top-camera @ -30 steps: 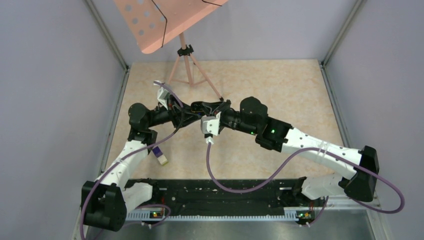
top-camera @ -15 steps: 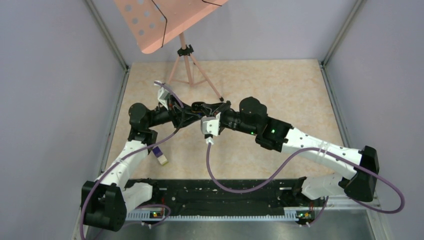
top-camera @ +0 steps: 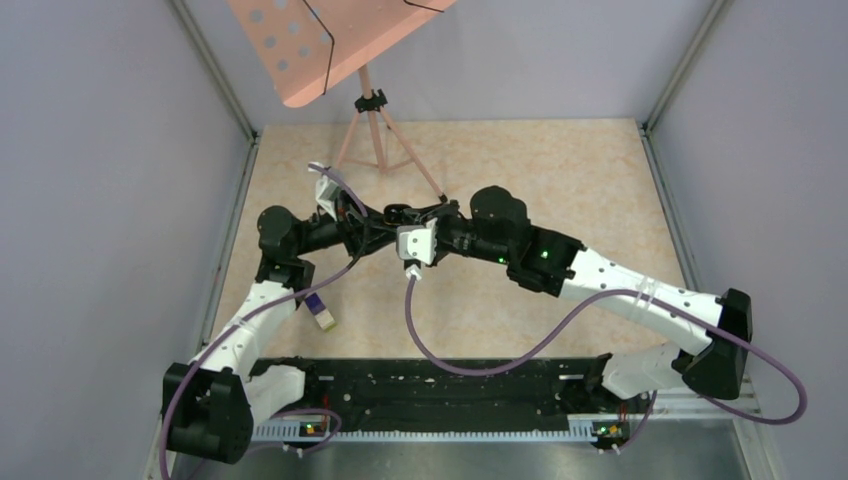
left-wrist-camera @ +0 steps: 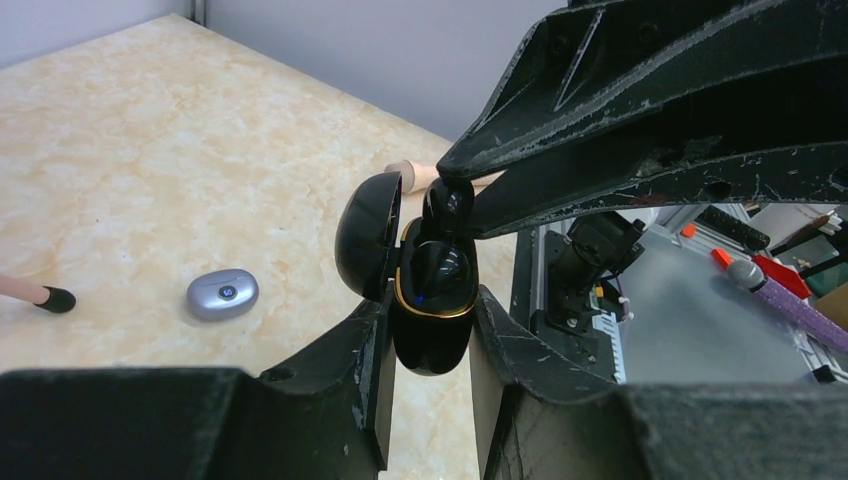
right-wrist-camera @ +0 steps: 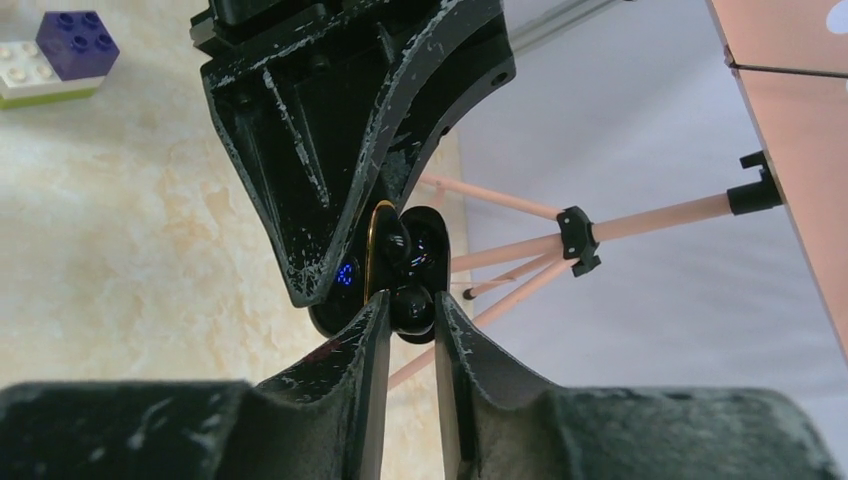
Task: Insert the wireless bluetooth earbuds into the charging case
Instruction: Place the earbud in the charging case, then close the charging case.
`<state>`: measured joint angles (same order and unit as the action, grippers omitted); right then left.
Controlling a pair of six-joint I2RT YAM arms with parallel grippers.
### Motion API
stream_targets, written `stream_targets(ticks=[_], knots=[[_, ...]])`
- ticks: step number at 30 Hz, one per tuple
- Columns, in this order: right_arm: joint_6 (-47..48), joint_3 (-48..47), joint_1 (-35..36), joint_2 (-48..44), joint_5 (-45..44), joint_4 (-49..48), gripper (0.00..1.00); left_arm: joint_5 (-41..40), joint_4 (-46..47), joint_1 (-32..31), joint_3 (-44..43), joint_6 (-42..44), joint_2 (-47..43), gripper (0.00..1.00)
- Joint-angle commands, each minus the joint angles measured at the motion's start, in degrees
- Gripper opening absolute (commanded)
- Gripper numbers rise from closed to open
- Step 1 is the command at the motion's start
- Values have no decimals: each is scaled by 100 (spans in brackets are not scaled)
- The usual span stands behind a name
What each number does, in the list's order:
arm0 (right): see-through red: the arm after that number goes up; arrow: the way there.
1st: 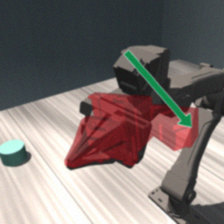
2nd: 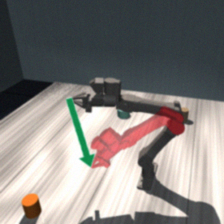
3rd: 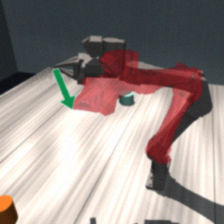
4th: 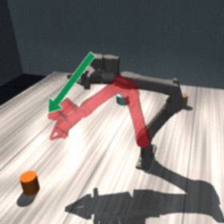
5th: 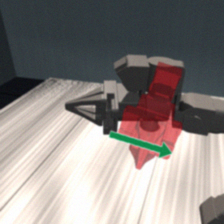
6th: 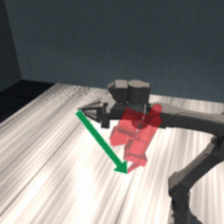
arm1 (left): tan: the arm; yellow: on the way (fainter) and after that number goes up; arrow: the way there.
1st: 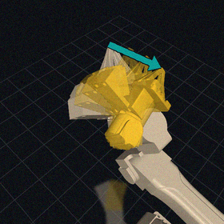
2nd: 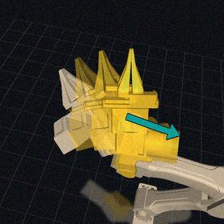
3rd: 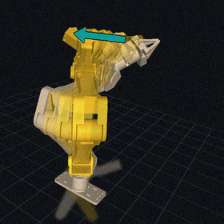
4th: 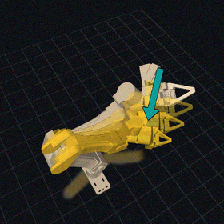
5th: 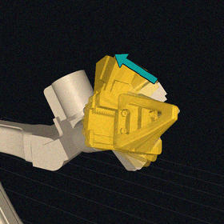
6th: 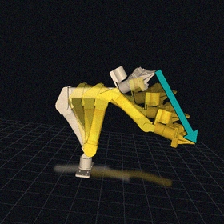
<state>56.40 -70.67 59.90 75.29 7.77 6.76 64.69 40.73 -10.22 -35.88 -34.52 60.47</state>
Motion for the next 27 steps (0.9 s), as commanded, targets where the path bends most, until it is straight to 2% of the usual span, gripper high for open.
stream_targets(ticks=[1, 4, 11, 14, 17, 21, 27], knots=[[-380, -387, 84, 49, 85, 275, 28, -63, 289, 20, -28, 161, -180, 0], [-526, -532, 90, 56, 108, 460, 41, -53, 311, 20, -25, 209, -153, 0], [-755, -782, 91, 61, 15, 672, 50, -44, 288, 20, -33, 289, -114, 0], [-1261, -1160, 56, 63, -89, 1162, 58, 15, 206, 20, -30, 374, -97, 0], [-2174, -1791, -29, 221, 39, 1991, 69, 183, 173, 16, -54, 470, -79, 0], [-3203, -2804, -422, 811, 792, 2970, 81, 339, -519, 11, -151, 1127, -184, 0], [-3647, -4347, -1184, 1945, 2684, 4226, 83, 538, -1728, -19, -316, 2346, -403, 0]])
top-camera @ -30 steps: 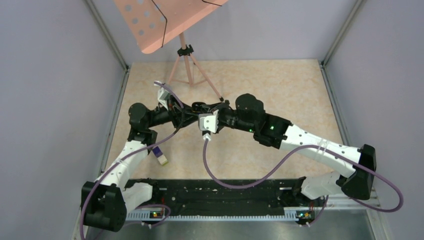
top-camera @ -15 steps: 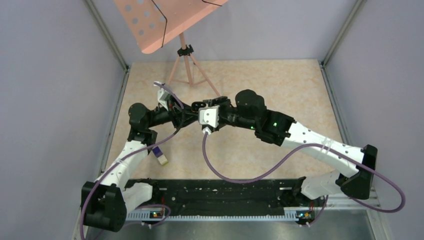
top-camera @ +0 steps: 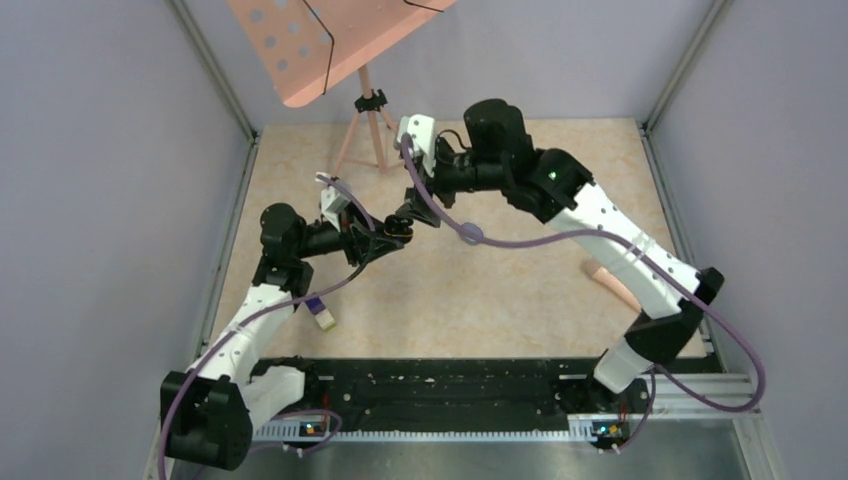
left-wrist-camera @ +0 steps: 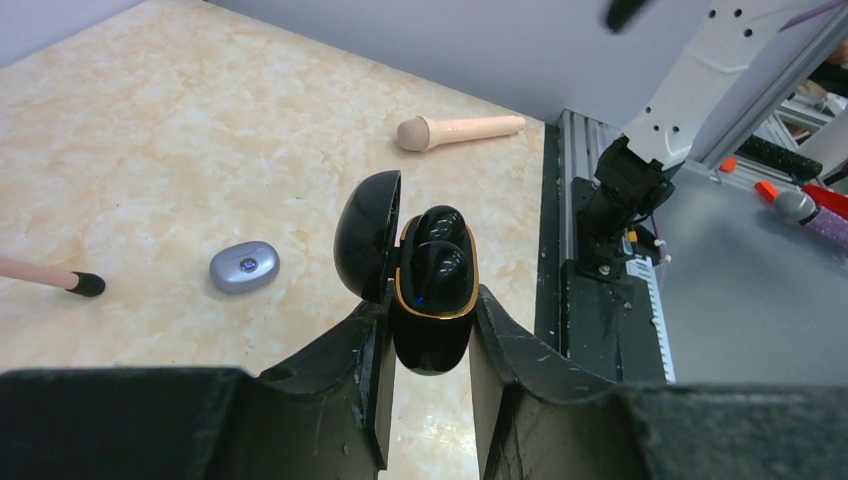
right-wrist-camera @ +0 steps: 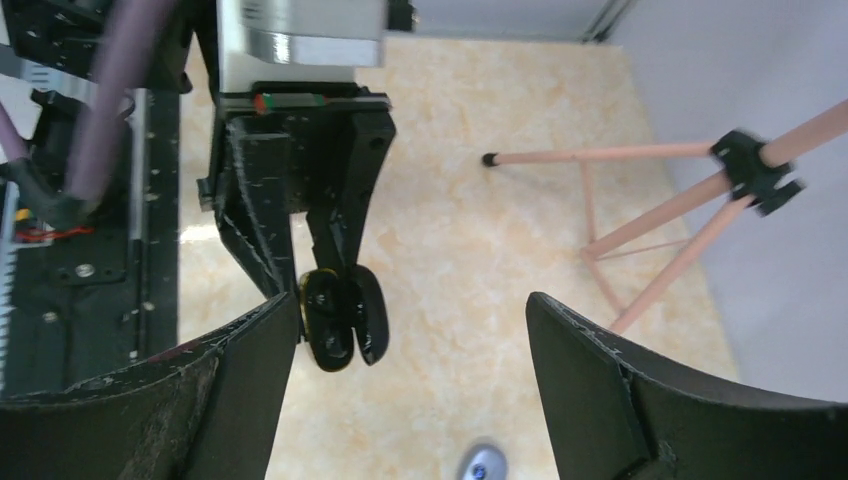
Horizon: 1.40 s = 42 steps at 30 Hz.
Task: Insert the wireless bluetooth earbuds into the charging case
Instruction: Close the charging case.
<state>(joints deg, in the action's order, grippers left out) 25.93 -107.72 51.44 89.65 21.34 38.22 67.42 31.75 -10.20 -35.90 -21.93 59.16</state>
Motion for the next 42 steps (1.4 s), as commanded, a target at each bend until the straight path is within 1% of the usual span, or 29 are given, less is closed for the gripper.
stream_targets(ticks=[1, 4, 6, 14, 17, 19, 24, 27, 33, 36, 38, 39, 42], knots=[[-520, -741, -366, 616, 1471, 1204, 83, 303, -1058, -44, -351, 1334, -307, 0], [-145, -897, -367, 878, 1728, 1605, 84, 392, -1654, -94, -487, 1921, -393, 0], [-21, -996, -375, 1019, 1827, 1813, 84, 409, -1957, -110, -597, 2137, -402, 0], [162, -982, -377, 1272, 2086, 1910, 83, 309, -2250, -140, -709, 2505, -383, 0], [192, -986, -381, 1267, 2126, 1995, 81, 41, -2266, -141, -734, 2478, -349, 0], [216, -980, -385, 1261, 2122, 2056, 80, -75, -2100, -141, -706, 2360, -332, 0], [371, -984, -389, 1179, 2071, 2180, 75, -428, -1507, -141, -610, 1652, -208, 0], [441, -923, -382, 1019, 1928, 2169, 73, -555, -1355, -141, -607, 1434, -96, 0], [368, -621, -384, 507, 1232, 1926, 73, -623, -1365, -141, -623, 1388, 163, 0], [361, -389, -412, 113, 471, 1994, 75, -662, -1411, -141, -602, 1370, 302, 0], [264, -8, -505, -309, -39, 1979, 78, -669, -1413, -149, -540, 1253, 424, 0], [107, 226, -556, -534, -442, 1950, 81, -661, -1388, -168, -464, 1178, 491, 0], [-625, 1088, -855, -1097, -1311, 1798, 88, -820, -1174, -296, -91, 818, 901, 0]])
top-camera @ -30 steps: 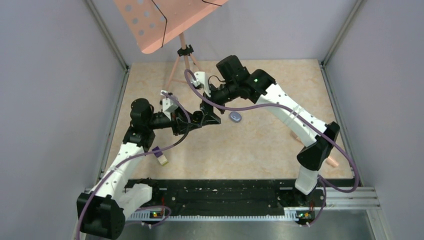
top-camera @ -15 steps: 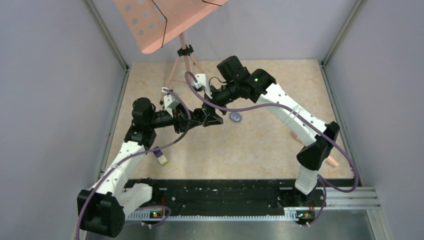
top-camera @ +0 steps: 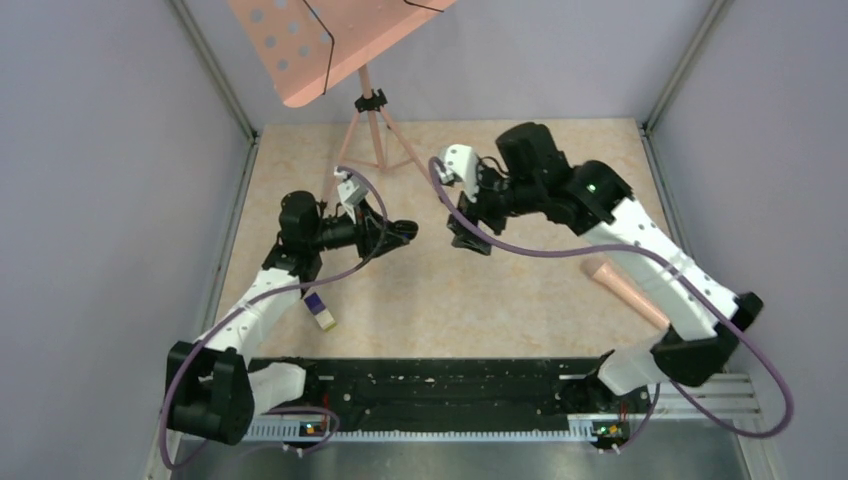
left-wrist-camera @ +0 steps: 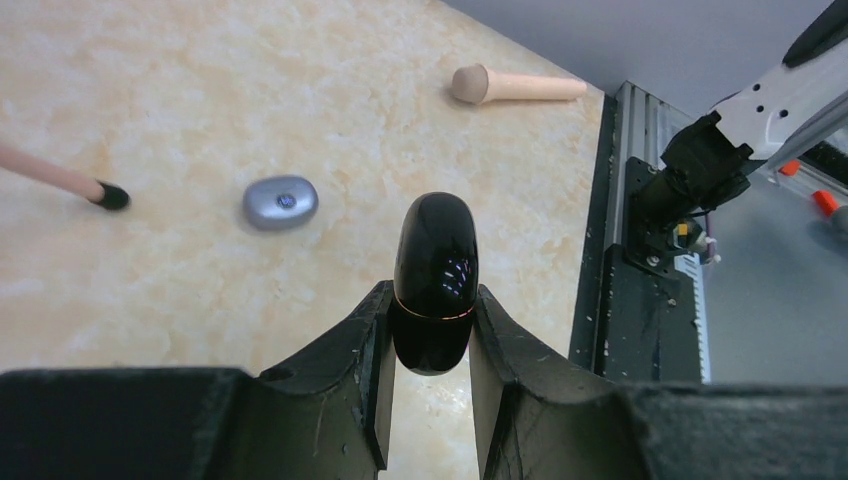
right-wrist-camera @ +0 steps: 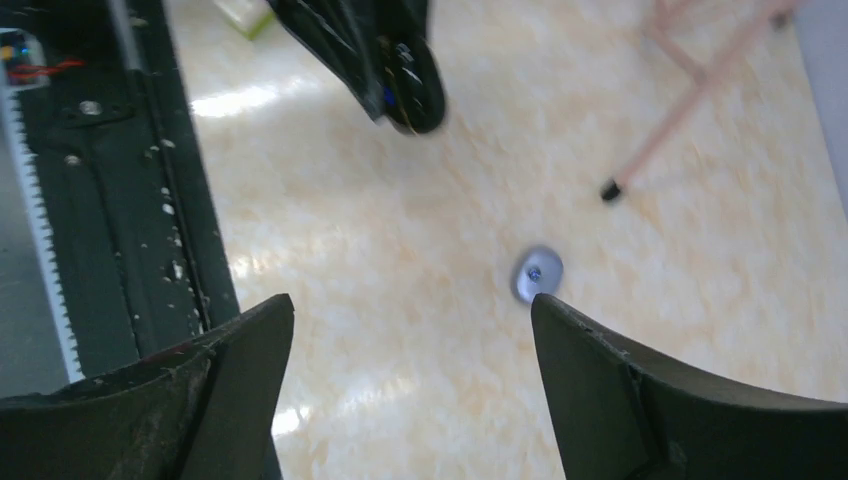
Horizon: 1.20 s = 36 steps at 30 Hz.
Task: Insert the wireless bluetooth earbuds into the charging case
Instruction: Close the charging case, then place the charging case at the center of the board.
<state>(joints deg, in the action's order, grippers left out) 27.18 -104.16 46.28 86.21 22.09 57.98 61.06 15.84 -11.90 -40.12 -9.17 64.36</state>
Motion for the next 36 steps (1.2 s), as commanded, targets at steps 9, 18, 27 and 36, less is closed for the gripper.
stream_targets(ticks=[9, 18, 27, 36], knots=[[-1870, 2689, -2066, -1335, -2601, -924, 95, -43, 2135, -547, 182, -2687, 3118, 3], [-1766, 2992, -2157, -1347, -2601, -1118, 97, -1002, -979, -885, -1691, -2107, 4745, 21], [-1904, 2625, -2167, -999, -2432, -1113, 98, -2477, -2364, -1016, -1632, -1194, 3944, 62], [-2659, 2142, -2711, -457, -1981, -2053, 98, -2978, -3224, -854, -1626, 58, 2195, 68]])
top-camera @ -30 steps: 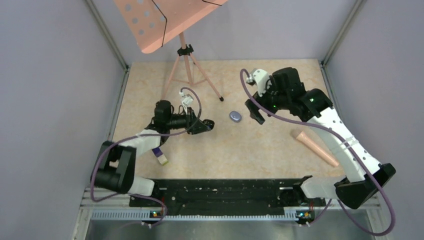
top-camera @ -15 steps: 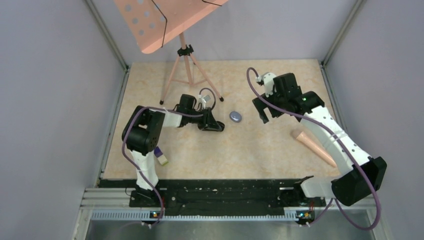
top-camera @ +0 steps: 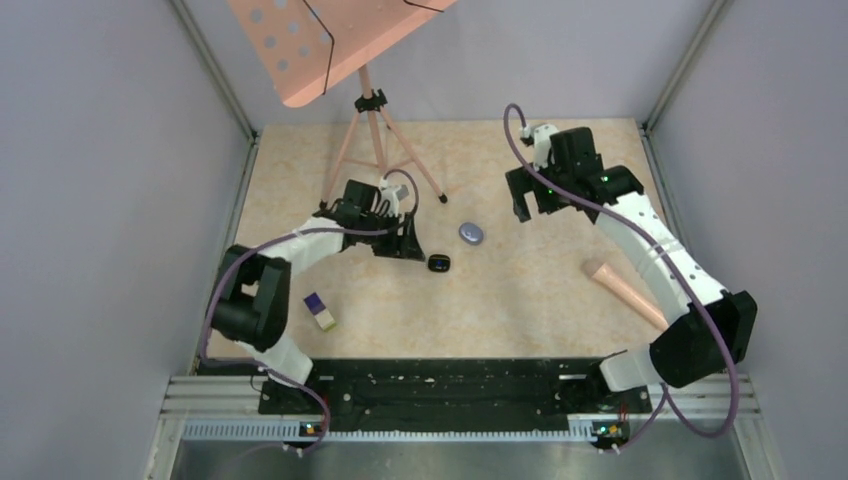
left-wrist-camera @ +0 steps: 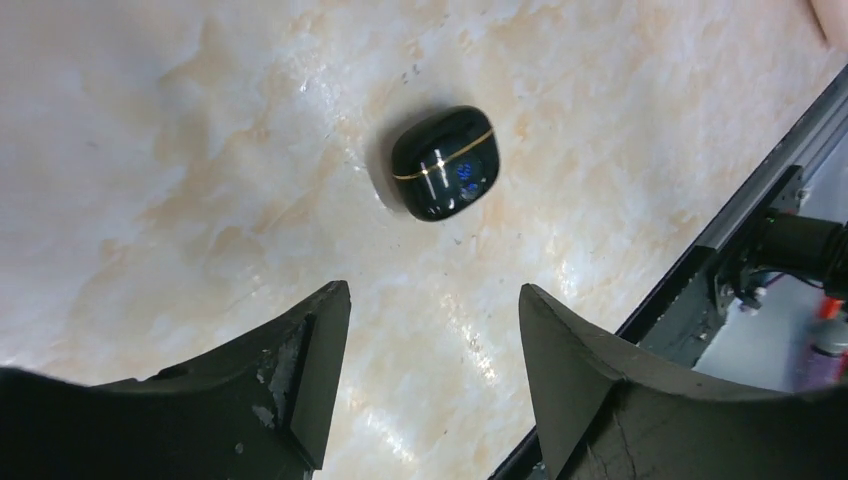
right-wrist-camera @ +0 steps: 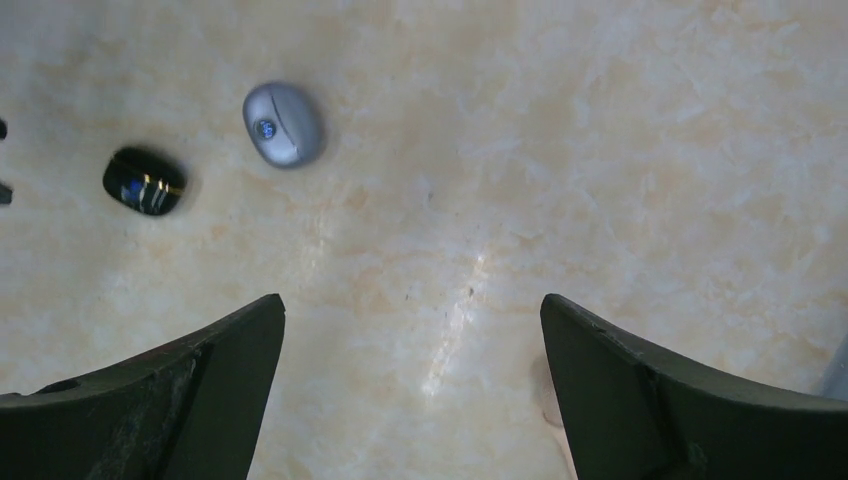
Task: Insert the wireless bluetooth earbuds into the charging case
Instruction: Place the charging case at the center of the board, then reset both arms
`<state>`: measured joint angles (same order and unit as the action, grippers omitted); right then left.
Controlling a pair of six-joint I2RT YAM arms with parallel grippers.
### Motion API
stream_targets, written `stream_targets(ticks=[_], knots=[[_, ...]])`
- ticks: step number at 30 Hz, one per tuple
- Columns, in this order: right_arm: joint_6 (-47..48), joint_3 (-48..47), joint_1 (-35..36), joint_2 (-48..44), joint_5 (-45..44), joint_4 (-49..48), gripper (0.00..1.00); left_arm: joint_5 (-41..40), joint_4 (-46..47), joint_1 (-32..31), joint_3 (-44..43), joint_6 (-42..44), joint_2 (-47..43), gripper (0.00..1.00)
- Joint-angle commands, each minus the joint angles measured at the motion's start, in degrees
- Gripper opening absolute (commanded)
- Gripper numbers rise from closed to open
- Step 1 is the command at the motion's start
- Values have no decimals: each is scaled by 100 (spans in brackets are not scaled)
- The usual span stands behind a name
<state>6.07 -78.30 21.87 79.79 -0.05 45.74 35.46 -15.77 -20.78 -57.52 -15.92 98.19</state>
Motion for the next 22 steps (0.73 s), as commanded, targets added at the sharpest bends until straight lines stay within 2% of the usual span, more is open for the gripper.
stream_targets(ticks=[1, 4, 6, 8, 9, 12, 13, 14, 16, 20, 22], knots=[[-640, -491, -283, 284, 243, -1025, 98, -441, 180, 37, 262, 797, -1455, 68], [-949, -515, -286, 551, 74, -1846, 98, -537, 917, 25, 688, 1028, -2267, 71], [-1292, -554, -287, 701, -214, -2152, 98, -625, 1018, 24, 714, 1220, -2551, 72], [-1615, -488, -280, 784, -555, -2331, 98, -884, 799, 37, 523, 1499, -2671, 74], [-1706, -428, -280, 783, -691, -2378, 98, -1201, 591, 33, 361, 1524, -2671, 82], [-1636, -163, -285, 623, -975, -2532, 99, -1658, 53, 190, -169, 1707, -2647, 85], [-1565, -98, -280, 563, -1036, -2556, 99, -1681, -54, 265, -300, 1729, -2676, 87], [-1523, -73, -284, 514, -1093, -2549, 99, -1681, -119, 327, -386, 1726, -2711, 97], [-1458, -36, -288, 446, -1163, -2479, 99, -1610, 12, 415, -355, 1694, -2879, 99], [-1350, 147, -281, 393, -936, -2500, 97, -1318, 1090, 421, 264, 1626, -3249, 99], [-1361, 173, -280, 419, -922, -2546, 99, -1122, 1098, 408, 281, 1709, -3156, 99]])
